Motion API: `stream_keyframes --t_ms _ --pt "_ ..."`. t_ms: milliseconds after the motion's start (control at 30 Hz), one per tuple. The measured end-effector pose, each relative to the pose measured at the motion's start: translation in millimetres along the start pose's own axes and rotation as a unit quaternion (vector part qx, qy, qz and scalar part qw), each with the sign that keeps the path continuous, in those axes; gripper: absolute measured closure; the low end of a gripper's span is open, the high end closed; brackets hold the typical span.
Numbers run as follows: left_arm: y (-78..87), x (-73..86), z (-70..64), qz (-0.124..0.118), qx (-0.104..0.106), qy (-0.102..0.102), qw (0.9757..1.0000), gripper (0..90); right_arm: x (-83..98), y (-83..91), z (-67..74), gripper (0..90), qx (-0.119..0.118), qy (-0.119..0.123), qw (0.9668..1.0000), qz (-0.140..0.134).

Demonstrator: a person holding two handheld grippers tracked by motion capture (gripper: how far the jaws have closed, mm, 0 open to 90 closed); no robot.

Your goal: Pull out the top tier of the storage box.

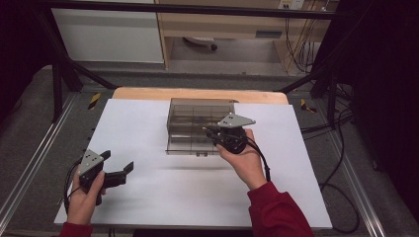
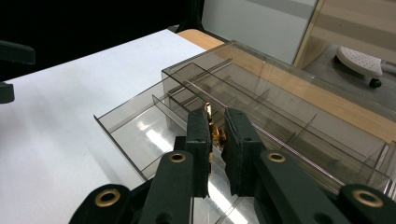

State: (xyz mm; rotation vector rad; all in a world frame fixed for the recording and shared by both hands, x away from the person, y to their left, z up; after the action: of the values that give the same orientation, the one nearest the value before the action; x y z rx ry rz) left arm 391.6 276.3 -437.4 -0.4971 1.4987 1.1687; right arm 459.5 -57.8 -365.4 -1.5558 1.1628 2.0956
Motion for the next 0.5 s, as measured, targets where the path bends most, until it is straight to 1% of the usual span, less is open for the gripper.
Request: stream_keyframes --t_ms 500 --pt "-0.3 0.2 -0.1 0.001 0.000 0.000 1.0000 5.0 4.3 -7.1 -0.1 80.9 0.001 0.002 0.9999 0.016"
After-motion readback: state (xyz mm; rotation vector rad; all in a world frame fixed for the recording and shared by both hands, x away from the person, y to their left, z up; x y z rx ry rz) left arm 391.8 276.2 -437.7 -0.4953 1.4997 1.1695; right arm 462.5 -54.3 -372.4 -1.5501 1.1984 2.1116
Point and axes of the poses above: each handheld gripper's, and its own axes: y roughly backward along the jaws, x roughly out of its underside, z roughly to its left, the point moved 6 cm from there along -y, roughly forward along the jaws, and after that the axes turned 8 degrees about -y, right-handed, at the moved point
